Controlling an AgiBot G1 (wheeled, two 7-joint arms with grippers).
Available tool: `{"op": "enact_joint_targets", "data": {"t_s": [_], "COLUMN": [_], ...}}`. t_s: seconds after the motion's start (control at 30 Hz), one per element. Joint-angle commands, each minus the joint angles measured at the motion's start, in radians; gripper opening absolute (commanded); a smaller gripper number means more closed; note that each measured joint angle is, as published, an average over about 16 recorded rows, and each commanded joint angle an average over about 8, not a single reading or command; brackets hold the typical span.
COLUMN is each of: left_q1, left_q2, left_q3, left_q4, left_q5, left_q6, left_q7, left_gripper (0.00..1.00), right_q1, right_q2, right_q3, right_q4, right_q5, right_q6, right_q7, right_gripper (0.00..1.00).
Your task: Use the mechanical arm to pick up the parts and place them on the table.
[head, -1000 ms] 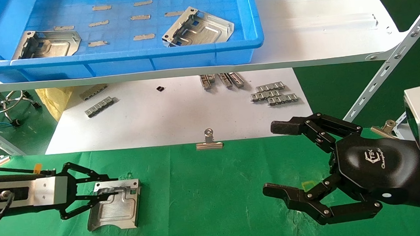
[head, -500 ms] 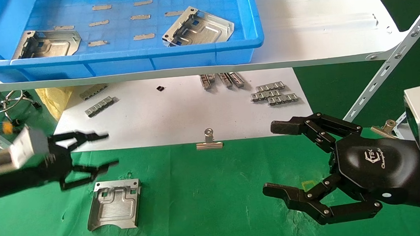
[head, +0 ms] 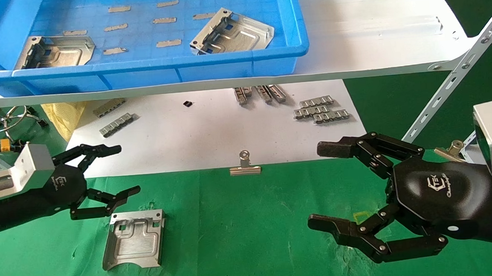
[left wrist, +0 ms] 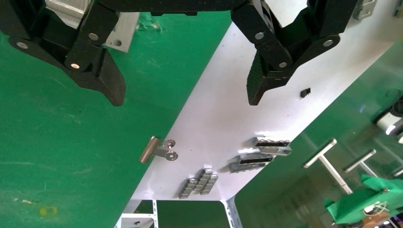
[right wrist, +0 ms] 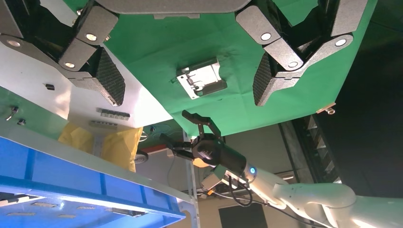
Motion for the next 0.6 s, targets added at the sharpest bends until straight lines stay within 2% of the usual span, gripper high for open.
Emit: {"op": "enact_joint_targets", "data": {"t_s": [0.03, 0.6], "left_q1": [-0.004, 0.124], "left_q2": [0.000, -0.059], "left_q3": [0.004, -0.105], "left_q4": [-0.001, -0.329], "left_q5": [0.006, -0.039], "left_q6": [0.000, -0.026], "left_q7": [0.007, -0.217], "left_gripper": [1.00, 1.00], "right_q1": [0.000, 0.000], "right_q2": [0.000, 0.000], "right_q3": [0.000, 0.000], "right_q4": [0.000, 0.000], "right_q5": [0.000, 0.000], "right_q6": [0.000, 0.000], "right_q7": [0.000, 0.000], "right_gripper": [1.00, 1.00]}}
